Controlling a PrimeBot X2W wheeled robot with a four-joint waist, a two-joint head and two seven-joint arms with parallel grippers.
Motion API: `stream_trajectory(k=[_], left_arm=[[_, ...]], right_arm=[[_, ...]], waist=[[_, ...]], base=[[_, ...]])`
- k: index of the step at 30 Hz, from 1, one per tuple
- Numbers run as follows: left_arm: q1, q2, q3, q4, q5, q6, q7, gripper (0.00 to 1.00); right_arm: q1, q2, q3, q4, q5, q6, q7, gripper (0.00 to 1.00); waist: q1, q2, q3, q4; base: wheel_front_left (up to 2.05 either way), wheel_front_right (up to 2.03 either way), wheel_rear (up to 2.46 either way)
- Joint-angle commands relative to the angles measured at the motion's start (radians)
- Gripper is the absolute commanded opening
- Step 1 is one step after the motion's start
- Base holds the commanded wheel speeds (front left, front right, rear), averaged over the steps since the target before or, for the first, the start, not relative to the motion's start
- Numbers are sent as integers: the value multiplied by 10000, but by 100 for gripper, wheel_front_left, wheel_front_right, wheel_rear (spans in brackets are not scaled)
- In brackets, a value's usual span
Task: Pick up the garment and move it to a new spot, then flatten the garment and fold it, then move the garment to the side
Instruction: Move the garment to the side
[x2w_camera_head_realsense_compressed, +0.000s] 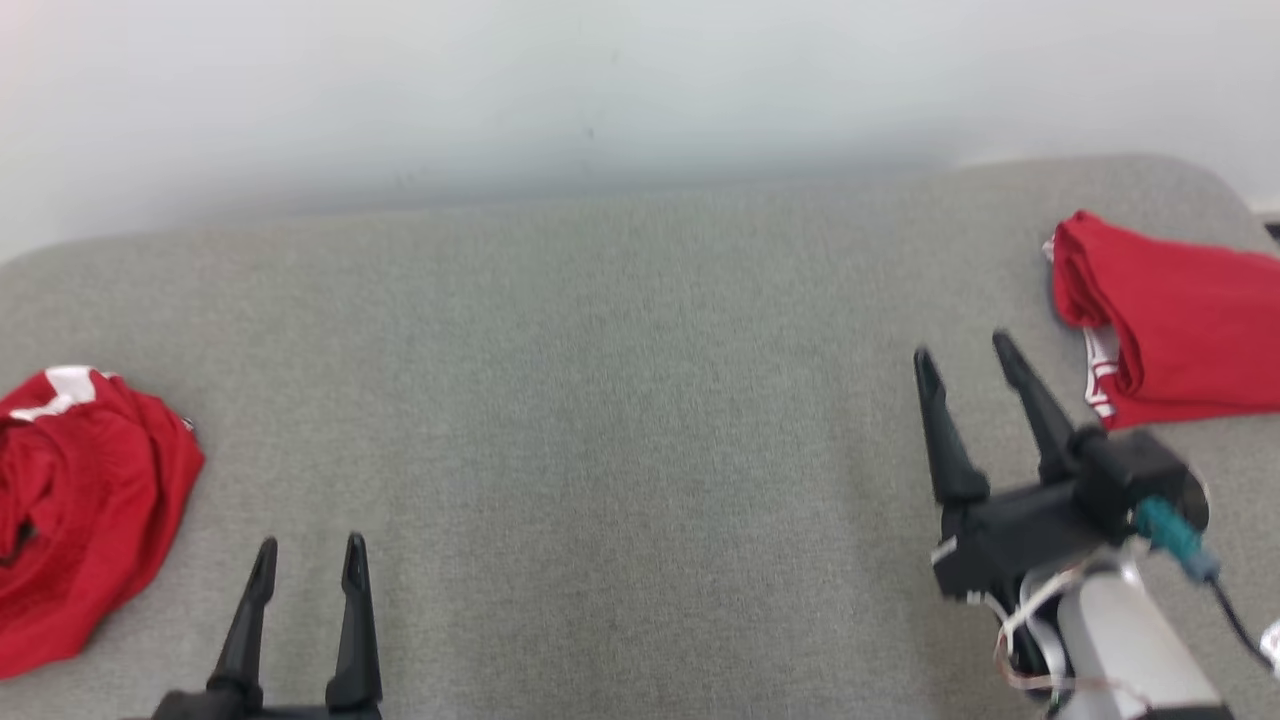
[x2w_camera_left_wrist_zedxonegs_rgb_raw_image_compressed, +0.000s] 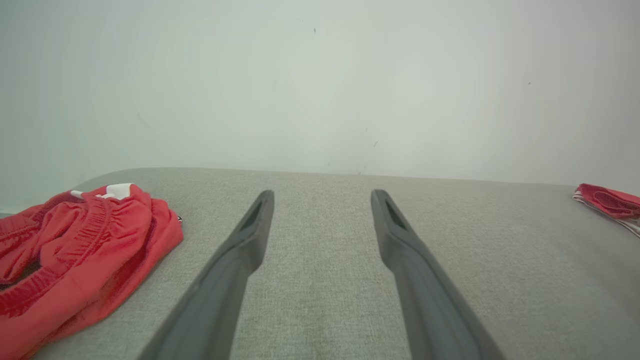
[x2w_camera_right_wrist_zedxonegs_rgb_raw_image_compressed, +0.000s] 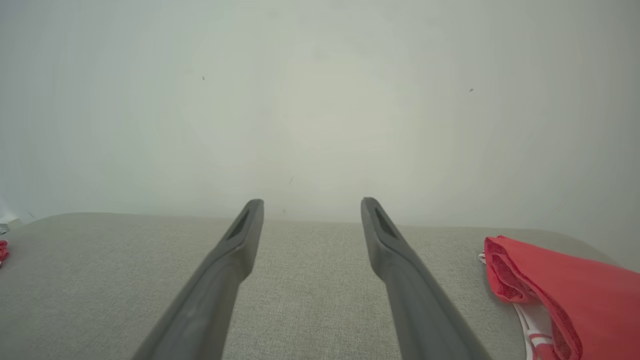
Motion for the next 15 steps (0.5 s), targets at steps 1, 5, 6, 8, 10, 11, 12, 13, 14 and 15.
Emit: stream_trajectory(k=[1,5,6,8,10,11,12,13,14,15], left_arm=[[381,-21,48,-132,135,-93,-51,100],[882,-59,133,-447,244,-242,-50,100],[1003,-70,153,-503,272,-295,-50,100],[1207,-93,183,-611,292,-373,-50,100],[1412,-106,168,-671,322,-475,-50,100],[1495,-106,168,-695,371,-503,-50,100],[1592,-110,164,-701,408,-558,-50,100],[1669,-116,183,-699,392,-580,-50,100],[1748,-122,203,-691,359,-566,-50,100],[1815,-128,214,-671,338,-575,-50,100]], right_arm=[[500,120,-72,-246,-188,-7,-11,100],[1403,269,-248,-834,-503,-7,-9,100],[1592,328,-342,-1016,-534,-7,-11,100],[1978,362,-418,-1248,-673,-7,-11,100],[2343,425,-619,-1462,-807,-7,-11,100],[2556,493,-722,-1581,-843,-7,-11,100],[2779,547,-807,-1676,-870,-7,-11,100],[2990,569,-858,-1747,-899,-7,-11,100],[3201,604,-901,-1807,-878,-7,-11,100],[3417,617,-907,-1863,-863,-7,-9,100]], waist=[[2,1,-751,176],[2,1,-1161,188],[2,1,-1225,171],[2,1,-1346,126],[2,1,-1490,80],[2,1,-1565,66],[2,1,-1637,51],[2,1,-1704,40],[2,1,-1766,35],[2,1,-1816,32]], base=[[0,0,0],[0,0,0],[0,0,0],[0,0,0],[0,0,0],[0,0,0],[0,0,0],[0,0,0],[0,0,0],[0,0,0]])
